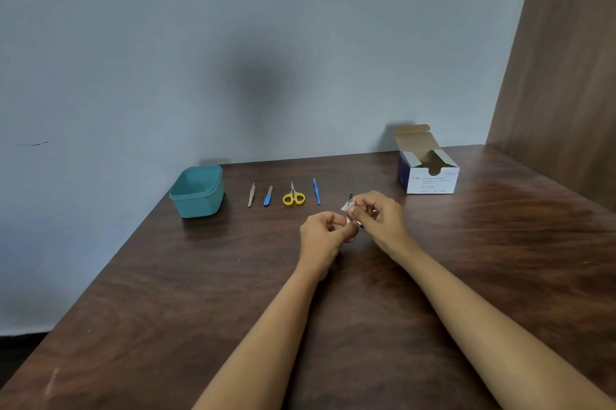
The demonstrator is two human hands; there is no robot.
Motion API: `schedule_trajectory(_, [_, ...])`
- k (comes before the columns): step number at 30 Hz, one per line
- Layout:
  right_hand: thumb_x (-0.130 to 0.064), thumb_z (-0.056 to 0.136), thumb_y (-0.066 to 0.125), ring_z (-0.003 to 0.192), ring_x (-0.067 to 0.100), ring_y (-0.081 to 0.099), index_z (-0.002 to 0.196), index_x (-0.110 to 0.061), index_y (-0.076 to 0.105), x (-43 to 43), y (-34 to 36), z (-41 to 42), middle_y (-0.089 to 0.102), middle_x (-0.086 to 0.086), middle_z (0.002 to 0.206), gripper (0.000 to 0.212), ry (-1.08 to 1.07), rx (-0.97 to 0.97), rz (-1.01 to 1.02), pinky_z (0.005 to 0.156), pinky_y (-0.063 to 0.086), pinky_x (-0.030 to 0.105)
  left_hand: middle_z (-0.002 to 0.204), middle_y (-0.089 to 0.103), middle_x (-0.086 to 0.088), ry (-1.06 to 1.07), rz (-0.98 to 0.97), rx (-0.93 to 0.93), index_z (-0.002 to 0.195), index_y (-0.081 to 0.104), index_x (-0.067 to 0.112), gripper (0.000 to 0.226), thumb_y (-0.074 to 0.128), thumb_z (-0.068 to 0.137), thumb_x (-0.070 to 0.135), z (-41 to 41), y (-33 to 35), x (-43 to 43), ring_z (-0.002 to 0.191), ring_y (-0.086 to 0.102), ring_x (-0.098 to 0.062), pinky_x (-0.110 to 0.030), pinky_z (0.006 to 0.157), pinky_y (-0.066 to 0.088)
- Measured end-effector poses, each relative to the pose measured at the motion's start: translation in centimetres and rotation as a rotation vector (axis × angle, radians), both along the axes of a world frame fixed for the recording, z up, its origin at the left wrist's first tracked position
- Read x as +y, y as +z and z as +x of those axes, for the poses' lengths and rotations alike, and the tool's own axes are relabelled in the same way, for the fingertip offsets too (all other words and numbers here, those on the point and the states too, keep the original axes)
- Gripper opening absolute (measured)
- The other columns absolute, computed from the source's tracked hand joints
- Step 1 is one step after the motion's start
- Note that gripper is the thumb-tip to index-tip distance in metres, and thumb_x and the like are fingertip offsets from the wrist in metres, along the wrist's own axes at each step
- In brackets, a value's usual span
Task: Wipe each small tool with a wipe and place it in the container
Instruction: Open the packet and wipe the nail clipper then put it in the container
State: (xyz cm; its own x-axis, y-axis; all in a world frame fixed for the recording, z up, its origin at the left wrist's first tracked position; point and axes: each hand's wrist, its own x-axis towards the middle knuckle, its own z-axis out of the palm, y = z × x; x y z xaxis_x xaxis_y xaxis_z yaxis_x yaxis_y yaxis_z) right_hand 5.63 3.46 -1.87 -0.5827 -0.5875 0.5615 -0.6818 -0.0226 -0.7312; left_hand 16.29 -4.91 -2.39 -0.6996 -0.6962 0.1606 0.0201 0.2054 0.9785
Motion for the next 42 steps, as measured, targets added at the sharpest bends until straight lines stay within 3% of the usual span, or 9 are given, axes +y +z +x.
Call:
schedule_trajectory(5, [-0.008,0.082,0.071,0.069,0.022,0.053,0.088,-0.019,0.074,-0.2,-0.4,-0.5,0.067,0.013,0.081,0.012,0.037,-0.104,-0.003,0.064,0.047,0.037,0.061,0.068,-0.006,-0.011,0.012,-0.005,0.074,0.068,0.004,0.011,0.077,0.074,0.010,0.0,-0.1,-0.1,0.060,0.057,-0.019,-0.024,0.056,0.044])
schedule_trajectory(12, [-0.023,0.076,0.078,0.069,0.023,0.056,0.087,-0.019,0.075,-0.5,-1.0,-0.9,0.065,0.025,0.079,0.012,0.066,-0.244,-0.084,0.068,0.053,0.050,0.061,0.067,-0.005,-0.038,0.044,-0.014,0.080,0.069,0.000,0.011,0.076,0.074,0.006,0.0,0.2,-0.1,0.058,0.058,-0.010,-0.019,0.055,0.044])
schedule_trajectory(18, [-0.010,0.081,0.073,0.064,0.004,0.049,0.082,-0.010,0.074,-0.5,-0.3,-0.4,0.060,0.011,0.073,0.002,0.034,0.000,-0.082,0.060,0.040,0.022,0.061,0.067,-0.004,-0.040,0.047,-0.006,0.070,0.069,0.011,0.008,0.075,0.075,0.011,-0.1,0.1,-0.3,0.062,0.056,-0.016,-0.027,0.061,0.044])
schedule_trajectory(21, [-0.003,0.082,0.068,0.066,0.003,0.051,0.083,-0.007,0.076,-0.8,-0.2,-0.5,0.057,-0.001,0.073,0.009,0.069,0.079,-0.060,0.060,0.036,0.014,0.062,0.066,-0.006,-0.030,0.062,0.010,0.065,0.068,0.013,0.012,0.073,0.075,0.009,-0.1,0.2,-0.2,0.064,0.053,-0.019,-0.030,0.063,0.042])
schedule_trajectory(26, [-0.003,0.084,0.066,0.067,0.006,0.052,0.087,-0.012,0.076,-0.8,-0.4,-0.8,0.059,0.003,0.076,0.013,0.115,0.032,-0.064,0.060,0.041,0.019,0.062,0.065,-0.006,-0.038,0.105,0.034,0.068,0.067,0.013,0.012,0.073,0.076,0.006,-0.1,0.2,-0.3,0.066,0.050,-0.019,-0.028,0.061,0.039])
schedule_trajectory(30, [-0.008,0.081,0.072,0.068,0.029,0.056,0.090,-0.012,0.076,-0.9,-0.5,-1.2,0.064,0.014,0.076,0.010,0.156,-0.169,-0.107,0.061,0.048,0.037,0.060,0.063,-0.002,-0.037,0.079,0.046,0.072,0.069,0.011,0.006,0.073,0.076,0.008,-0.3,0.0,-0.4,0.065,0.053,-0.017,-0.029,0.062,0.041])
schedule_trajectory(34, [-0.005,0.075,0.078,0.063,0.017,0.049,0.083,-0.009,0.074,-1.1,-0.7,-1.5,0.055,0.013,0.067,0.010,0.165,-0.306,-0.151,0.058,0.045,0.030,0.059,0.059,-0.002,-0.054,0.035,0.072,0.081,0.068,0.001,0.009,0.073,0.079,0.008,-0.4,-0.2,-0.3,0.059,0.049,-0.012,-0.022,0.056,0.041])
schedule_trajectory(37, [-0.008,0.072,0.081,0.067,0.021,0.050,0.081,-0.012,0.075,-1.3,-0.8,-1.9,0.059,0.027,0.080,0.012,0.131,-0.278,-0.172,0.062,0.046,0.034,0.059,0.056,-0.002,-0.044,0.035,0.094,0.081,0.066,0.001,0.011,0.074,0.080,0.009,-0.4,-0.2,-0.4,0.054,0.043,-0.008,-0.018,0.053,0.038])
schedule_trajectory(42, [-0.008,0.078,0.076,0.076,0.032,0.061,0.083,-0.019,0.075,-1.2,-0.6,-1.8,0.062,0.014,0.083,0.012,0.087,-0.170,-0.143,0.067,0.049,0.038,0.056,0.058,0.006,-0.026,0.006,0.070,0.083,0.068,0.004,0.006,0.070,0.082,0.010,-0.5,-0.2,-0.3,0.057,0.047,-0.010,-0.021,0.055,0.039])
